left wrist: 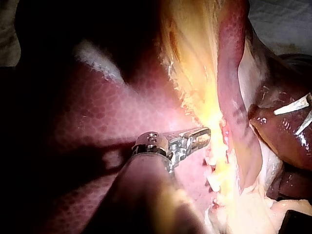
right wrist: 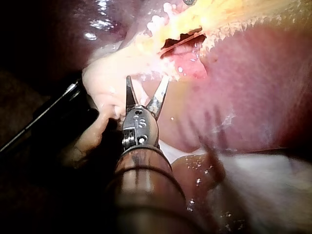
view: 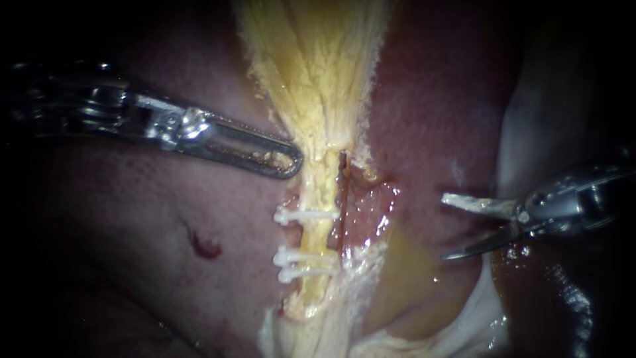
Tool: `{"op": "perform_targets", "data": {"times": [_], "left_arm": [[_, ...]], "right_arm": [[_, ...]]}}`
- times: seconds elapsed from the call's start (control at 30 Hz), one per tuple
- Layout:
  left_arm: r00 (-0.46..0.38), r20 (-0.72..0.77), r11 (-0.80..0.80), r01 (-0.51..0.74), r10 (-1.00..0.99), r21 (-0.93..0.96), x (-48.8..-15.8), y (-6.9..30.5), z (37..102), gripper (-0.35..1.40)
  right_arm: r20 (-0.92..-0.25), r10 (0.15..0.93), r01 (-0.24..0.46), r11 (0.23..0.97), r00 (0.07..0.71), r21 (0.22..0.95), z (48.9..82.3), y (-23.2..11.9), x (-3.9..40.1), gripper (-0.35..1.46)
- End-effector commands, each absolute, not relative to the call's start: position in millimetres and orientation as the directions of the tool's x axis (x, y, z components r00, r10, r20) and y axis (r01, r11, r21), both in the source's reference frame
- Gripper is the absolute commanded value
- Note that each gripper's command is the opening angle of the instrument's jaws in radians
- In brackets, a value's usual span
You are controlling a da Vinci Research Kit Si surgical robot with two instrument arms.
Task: Go to the cutting position left tube
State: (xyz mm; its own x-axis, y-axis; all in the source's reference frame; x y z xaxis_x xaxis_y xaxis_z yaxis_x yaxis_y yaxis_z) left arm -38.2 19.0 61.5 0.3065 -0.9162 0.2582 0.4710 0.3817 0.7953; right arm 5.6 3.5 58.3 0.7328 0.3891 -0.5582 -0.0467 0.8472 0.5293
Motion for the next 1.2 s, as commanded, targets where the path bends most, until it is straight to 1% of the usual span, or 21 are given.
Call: {"op": "perform_targets", "data": {"times": [0.03,0.13,0.4,0.53,0.9,1.2], "left_arm": [[0.307,0.257,0.381,0.471,-0.916,0.796,-38.1,19.1,61.4,-0.35],[0.311,0.254,0.38,0.465,-0.916,0.8,-37.6,19.4,60.9,-0.35],[0.294,0.26,0.378,0.486,-0.92,0.788,-34.2,20.9,58.4,-0.35],[0.287,0.263,0.377,0.488,-0.921,0.788,-33.2,21.1,57.8,-0.35],[0.283,0.265,0.376,0.488,-0.922,0.788,-32.8,21.1,57.4,-0.35],[0.283,0.265,0.376,0.488,-0.922,0.788,-32.8,21.0,57.3,-0.35]], "right_arm": [[-0.558,0.389,-0.047,0.847,0.733,0.529,58.3,3.5,5.6,1.4],[-0.558,0.389,-0.047,0.847,0.733,0.529,58.3,3.5,5.6,1.4],[-0.558,0.389,-0.047,0.847,0.733,0.529,58.3,3.5,5.6,1.4],[-0.558,0.389,-0.047,0.847,0.733,0.529,58.3,3.5,5.6,1.4],[-0.563,0.394,-0.049,0.847,0.727,0.529,58.5,3.5,6.0,1.4],[-0.592,0.416,-0.05,0.844,0.69,0.534,59.2,2.9,8.8,1.4]]}}
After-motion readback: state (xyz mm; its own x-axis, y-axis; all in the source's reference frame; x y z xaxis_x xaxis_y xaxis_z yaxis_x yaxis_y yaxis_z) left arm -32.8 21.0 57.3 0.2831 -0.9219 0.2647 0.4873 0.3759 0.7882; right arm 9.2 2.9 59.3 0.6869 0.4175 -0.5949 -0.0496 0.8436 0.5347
